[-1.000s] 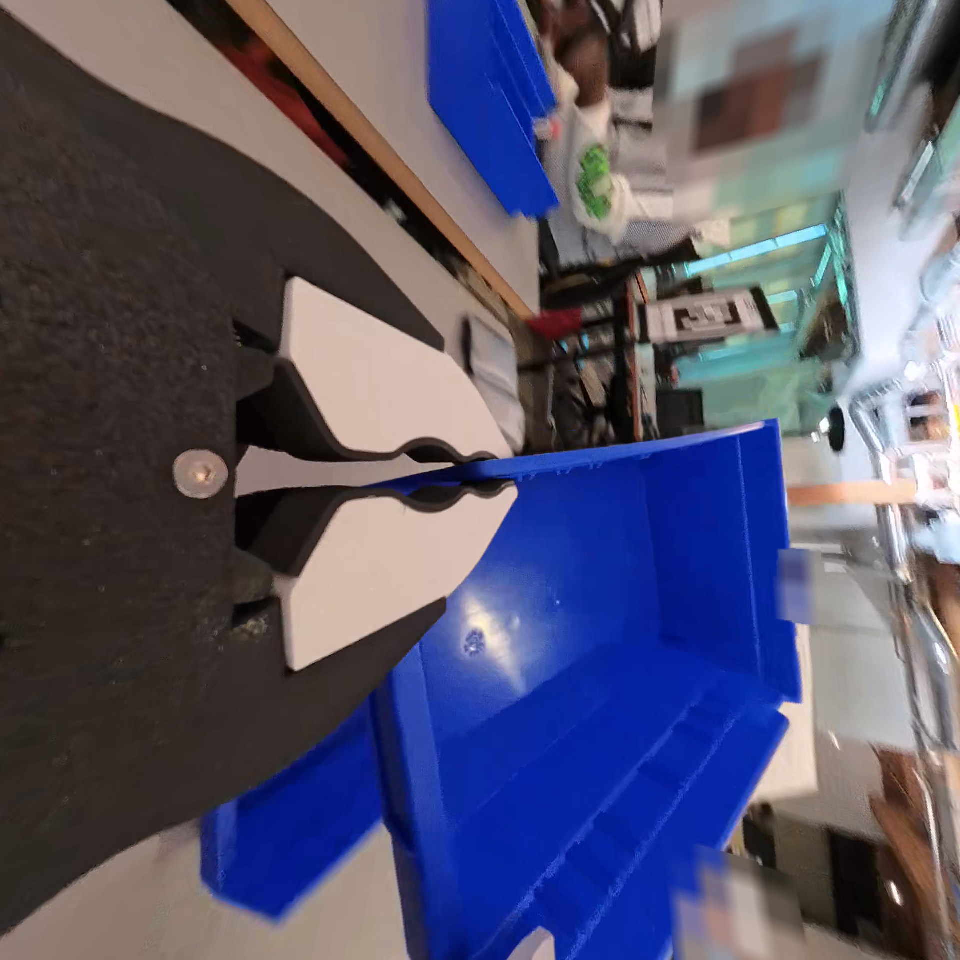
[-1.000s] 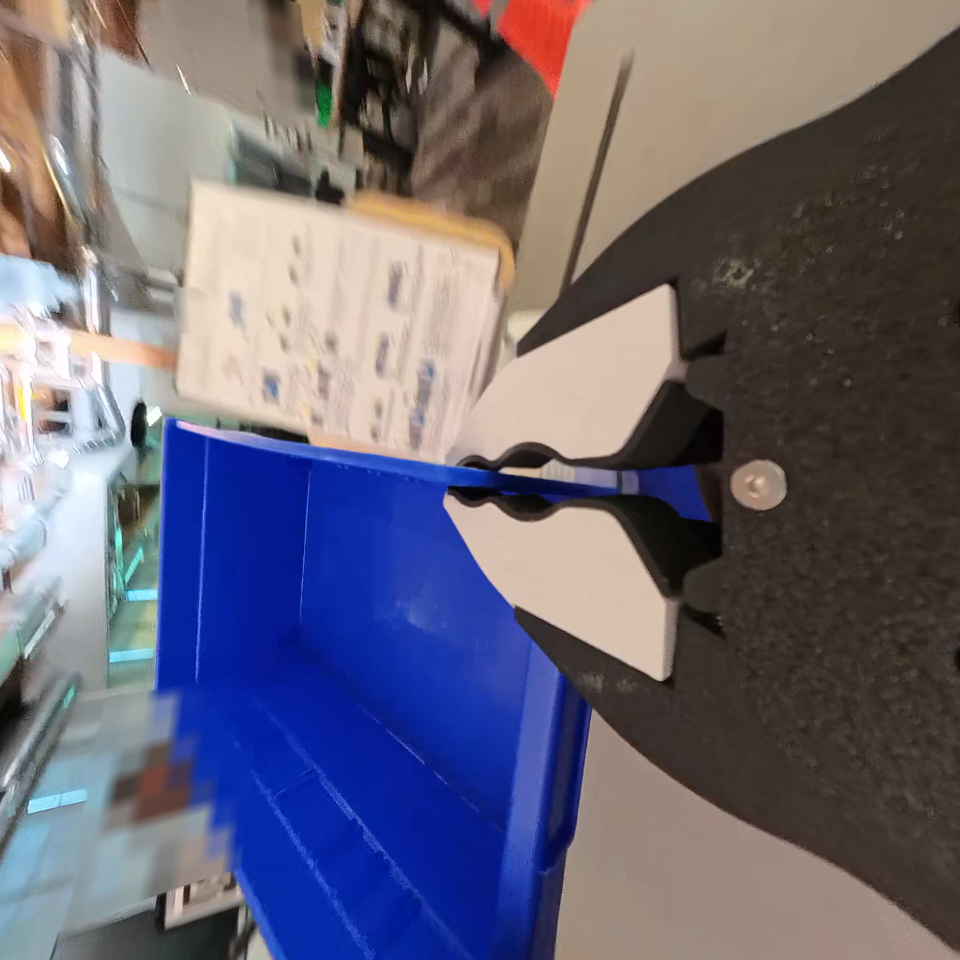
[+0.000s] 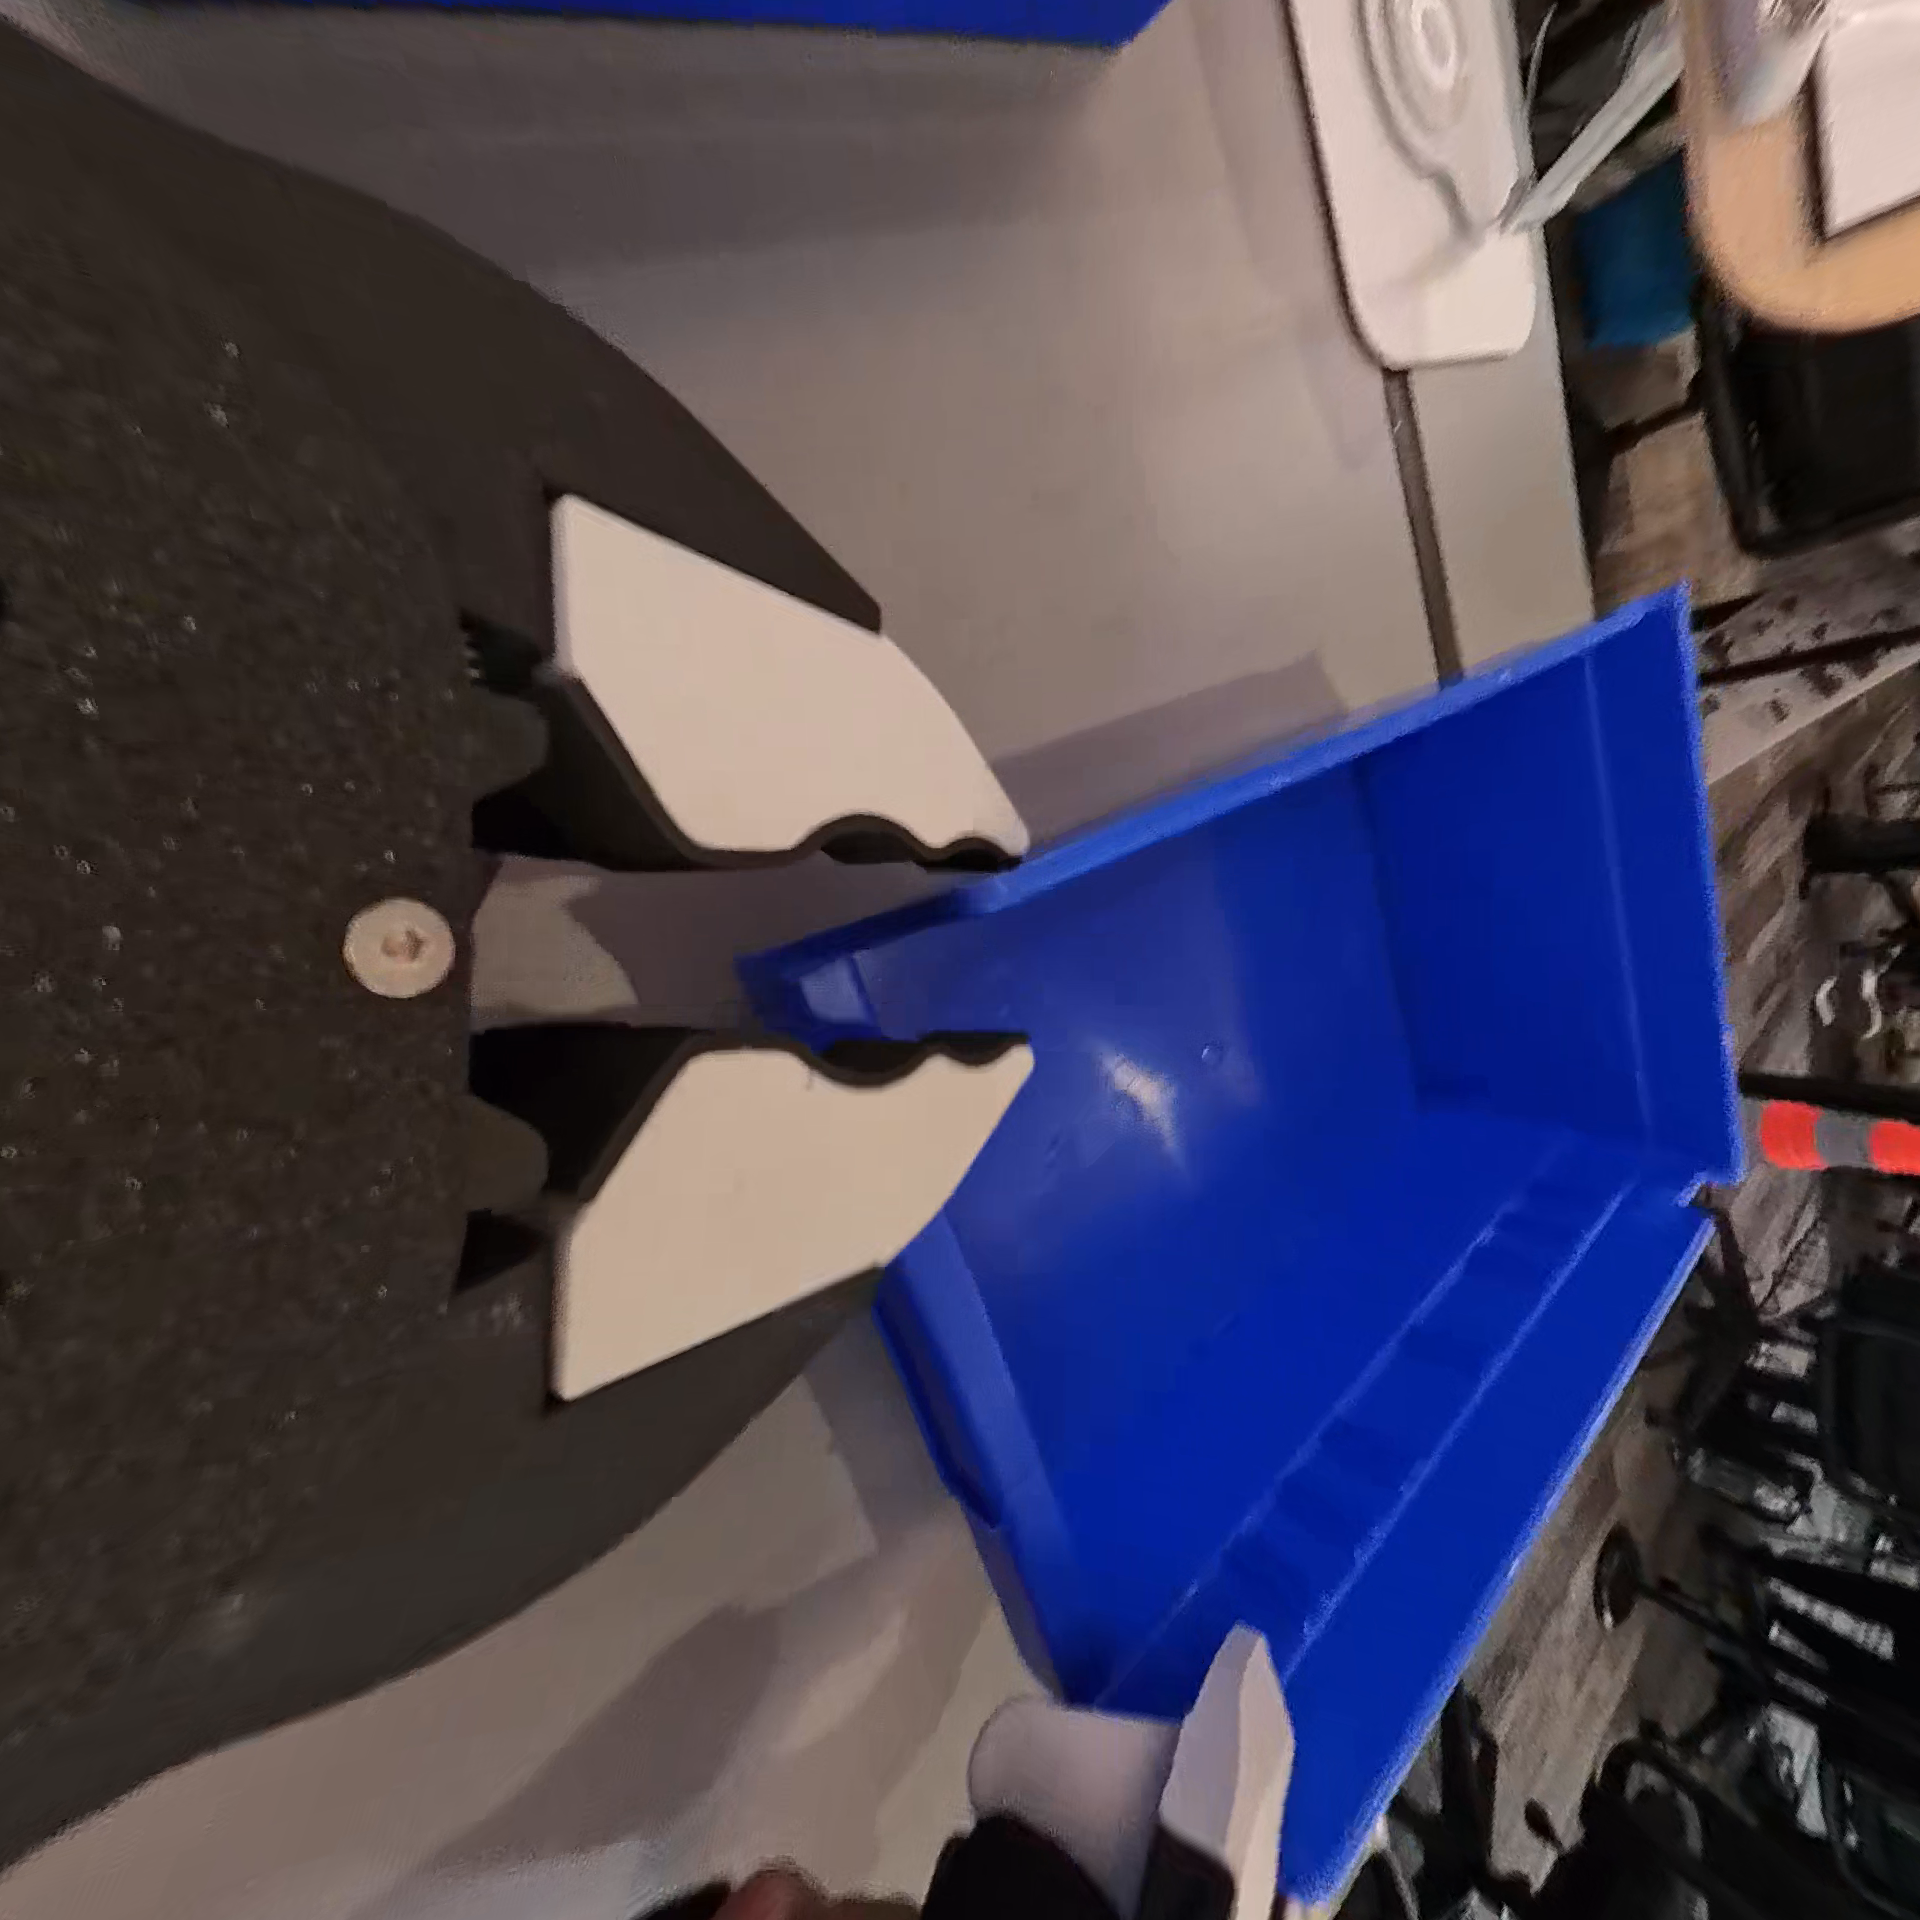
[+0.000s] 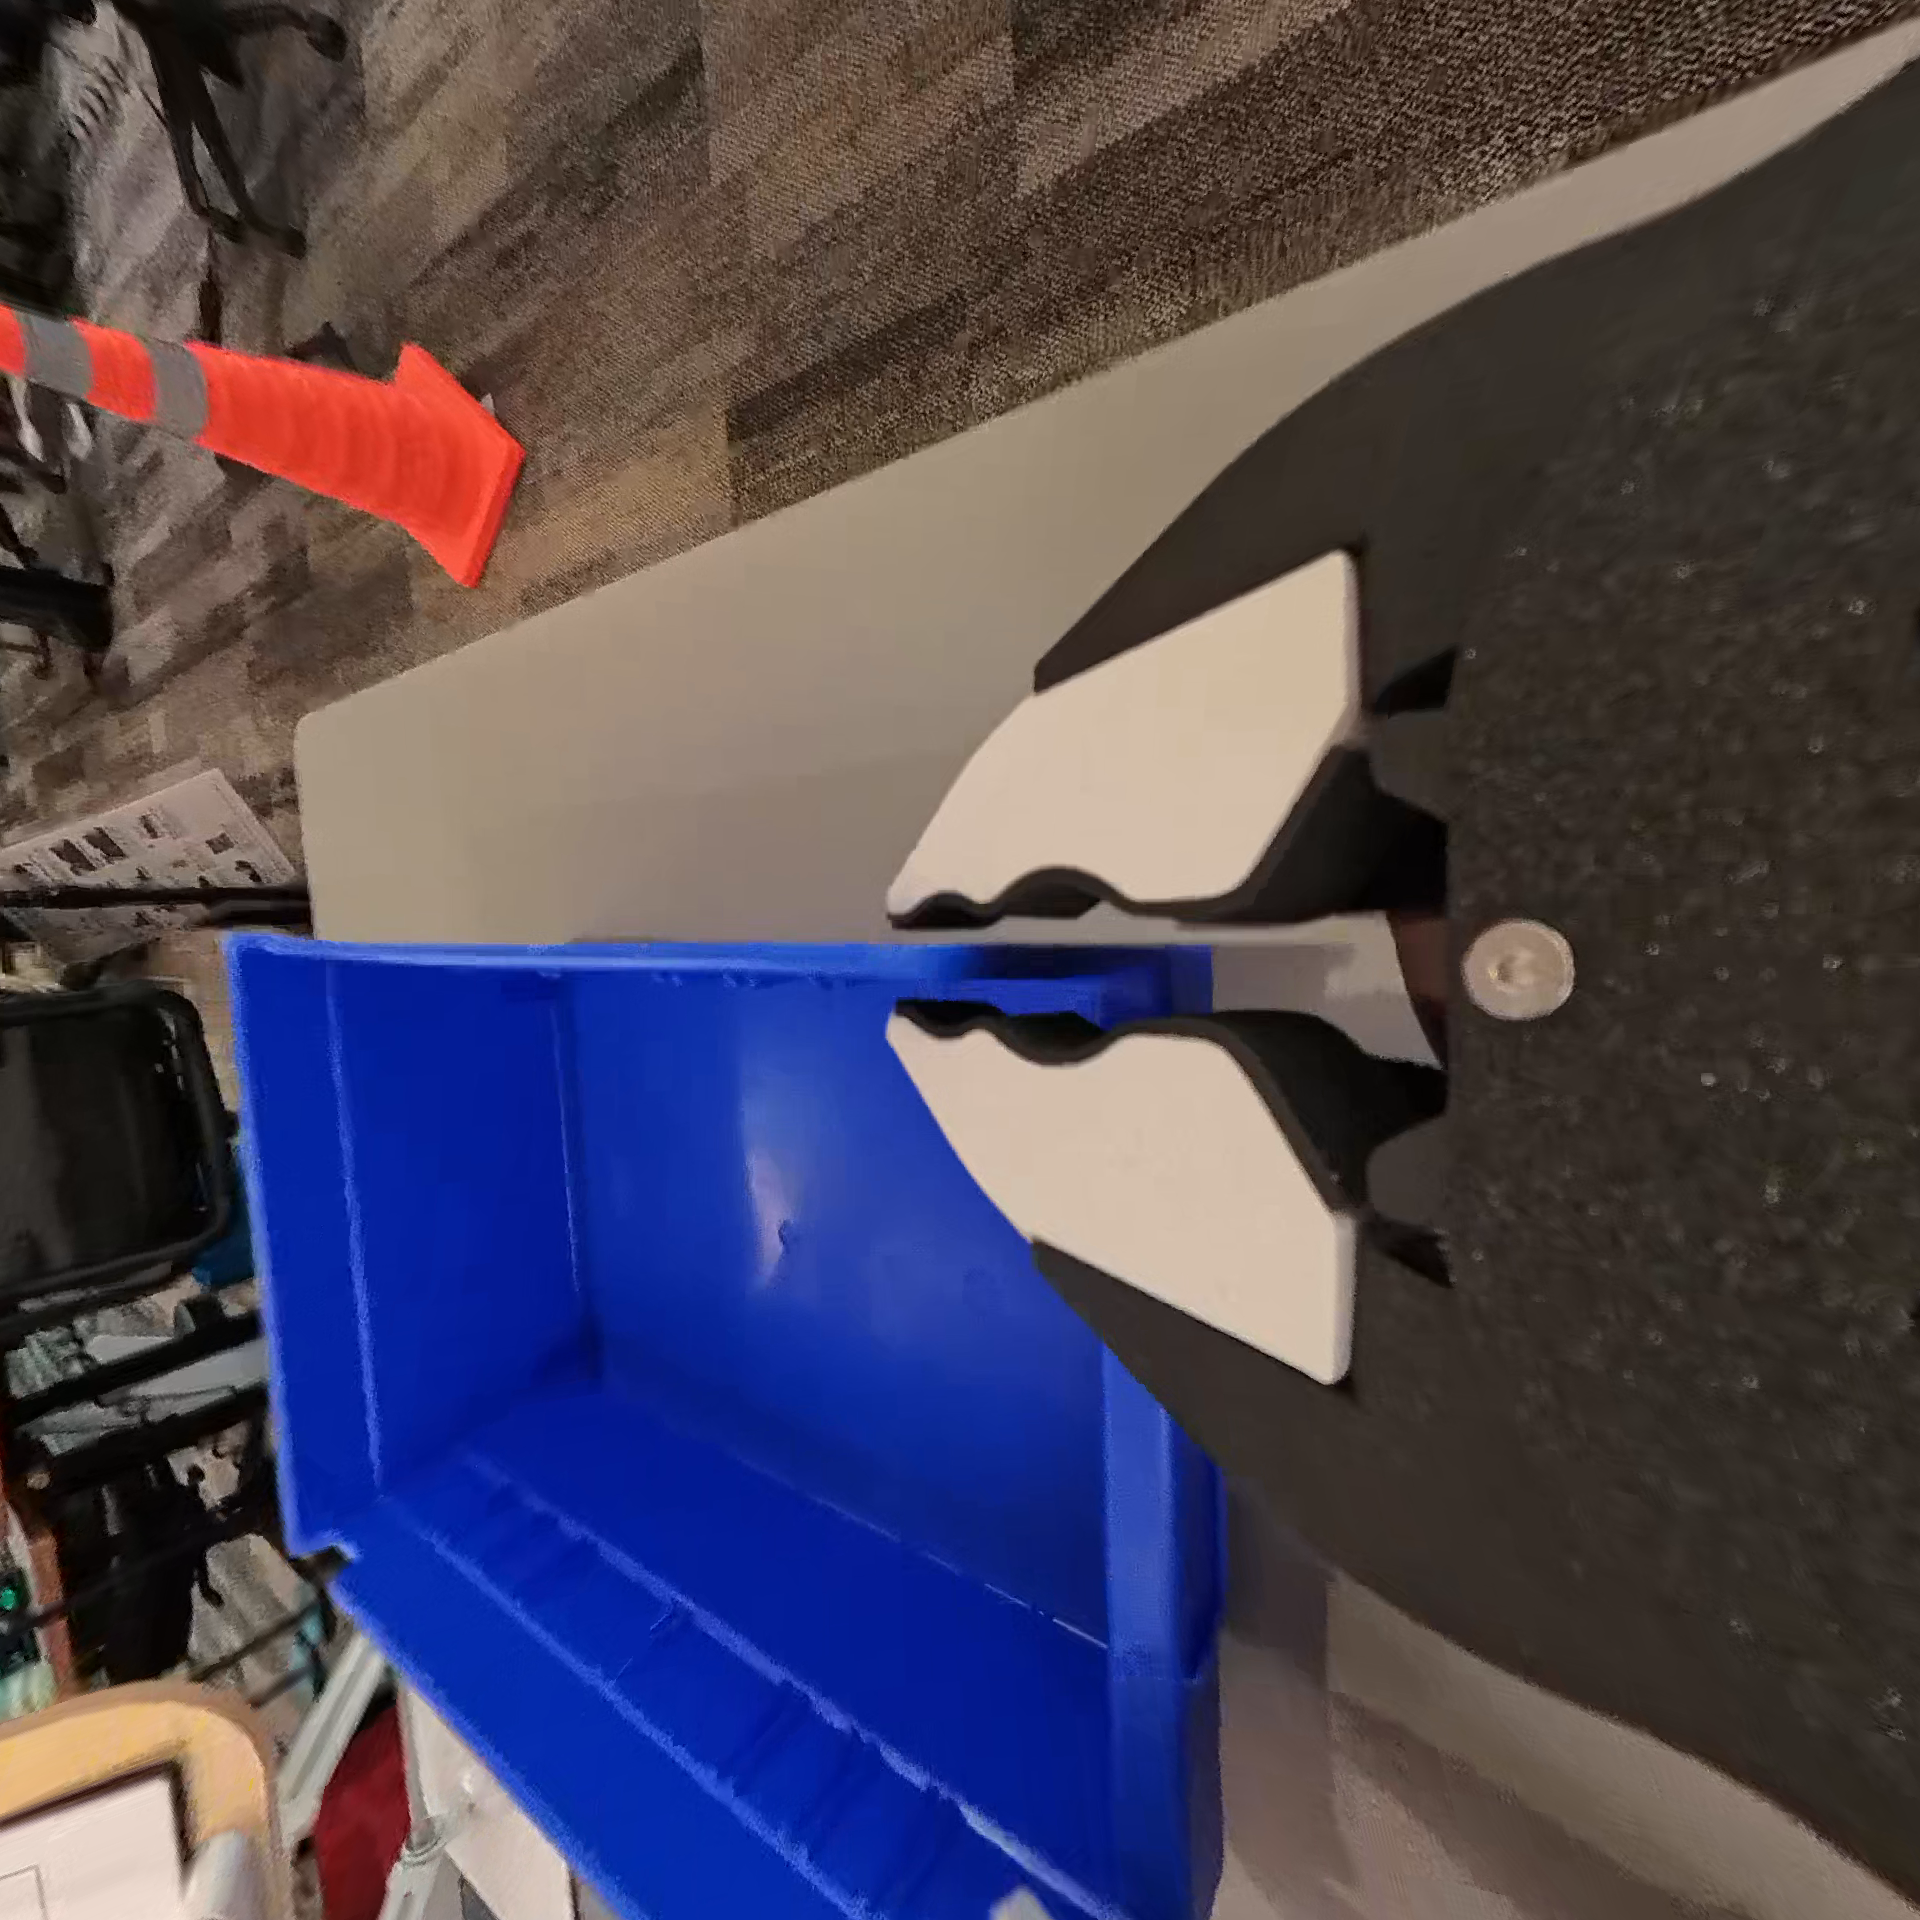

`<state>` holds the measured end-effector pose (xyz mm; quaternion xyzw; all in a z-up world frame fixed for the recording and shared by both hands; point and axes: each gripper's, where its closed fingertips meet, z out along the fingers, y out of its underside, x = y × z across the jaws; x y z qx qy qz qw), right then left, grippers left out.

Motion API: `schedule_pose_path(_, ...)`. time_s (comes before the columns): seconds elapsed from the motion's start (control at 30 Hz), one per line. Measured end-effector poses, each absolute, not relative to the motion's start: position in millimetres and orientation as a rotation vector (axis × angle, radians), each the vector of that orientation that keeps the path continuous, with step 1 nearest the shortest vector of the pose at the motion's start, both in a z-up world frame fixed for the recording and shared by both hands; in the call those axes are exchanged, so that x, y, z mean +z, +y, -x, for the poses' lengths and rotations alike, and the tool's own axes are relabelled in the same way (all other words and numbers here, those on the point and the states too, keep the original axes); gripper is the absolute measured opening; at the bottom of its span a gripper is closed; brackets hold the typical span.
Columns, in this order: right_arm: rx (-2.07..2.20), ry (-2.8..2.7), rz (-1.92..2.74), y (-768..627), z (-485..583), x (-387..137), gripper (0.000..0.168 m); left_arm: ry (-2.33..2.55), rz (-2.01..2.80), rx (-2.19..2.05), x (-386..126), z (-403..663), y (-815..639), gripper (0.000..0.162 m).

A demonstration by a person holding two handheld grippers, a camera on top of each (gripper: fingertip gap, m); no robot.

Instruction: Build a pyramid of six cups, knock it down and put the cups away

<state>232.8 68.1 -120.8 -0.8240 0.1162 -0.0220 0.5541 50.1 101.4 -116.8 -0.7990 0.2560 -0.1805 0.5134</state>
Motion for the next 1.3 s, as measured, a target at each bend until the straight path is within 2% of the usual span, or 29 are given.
schedule_pose_path(0.03, -0.099, 0.293, 1.922, 65, -237, -114, 0.018, 0.628, 1.930, -0.489, -113, -52, 95, 0.044)
schedule_pose_path(0.07, -0.157, 0.306, 1.900, 59, -242, -104, 0.026, 0.653, 1.912, -0.555, -104, -52, 87, 0.054)
schedule_pose_path(0.2, -0.270, 0.280, 1.724, 42, -227, -38, 0.043, 0.745, 1.773, -0.719, -48, -8, 50, 0.059)
schedule_pose_path(0.37, -0.192, 0.043, 1.628, 62, -109, 14, 0.060, 0.652, 1.725, -0.535, 2, 140, 76, 0.057)
schedule_pose_path(0.5, 0.137, -0.152, 1.707, 88, 49, -18, 0.070, 0.442, 1.731, -0.250, -9, 277, 125, 0.050)
schedule_pose_path(0.57, 0.223, -0.189, 1.791, 100, 108, -52, 0.072, 0.361, 1.840, -0.257, -43, 315, 141, 0.053)
schedule_pose_path(0.63, 0.220, -0.208, 1.858, 112, 146, -82, 0.074, 0.315, 1.937, -0.298, -75, 330, 148, 0.062)
schedule_pose_path(0.77, 0.007, -0.102, 1.953, 136, 154, -116, 0.049, 0.349, 2.044, -0.299, -107, 330, 154, 0.058)
schedule_pose_path(0.8, 0.043, -0.091, 1.953, 137, 158, -117, 0.047, 0.350, 2.055, -0.340, -112, 326, 154, 0.047)
schedule_pose_path(0.83, 0.050, -0.054, 1.952, 138, 157, -116, 0.037, 0.340, 2.069, -0.348, -116, 326, 155, 0.030)
schedule_pose_path(0.87, 0.027, -0.018, 1.960, 138, 152, -117, 0.025, 0.308, 2.069, -0.296, -118, 333, 159, 0.012)
schedule_pose_path(0.9, 0.004, 0.013, 1.987, 136, 148, -118, 0.005, 0.310, 2.065, -0.253, -117, 338, 162, 0.006)
schedule_pose_path(1.1, -0.014, 0.059, 1.984, 141, 186, -97, 0.002, 0.289, 2.012, -0.143, -93, 373, 177, 0.002)
schedule_pose_path(1.3, -0.022, 0.049, 1.884, 175, 284, -75, 0.002, 0.247, 1.919, -0.125, -66, 468, 211, 0.002)
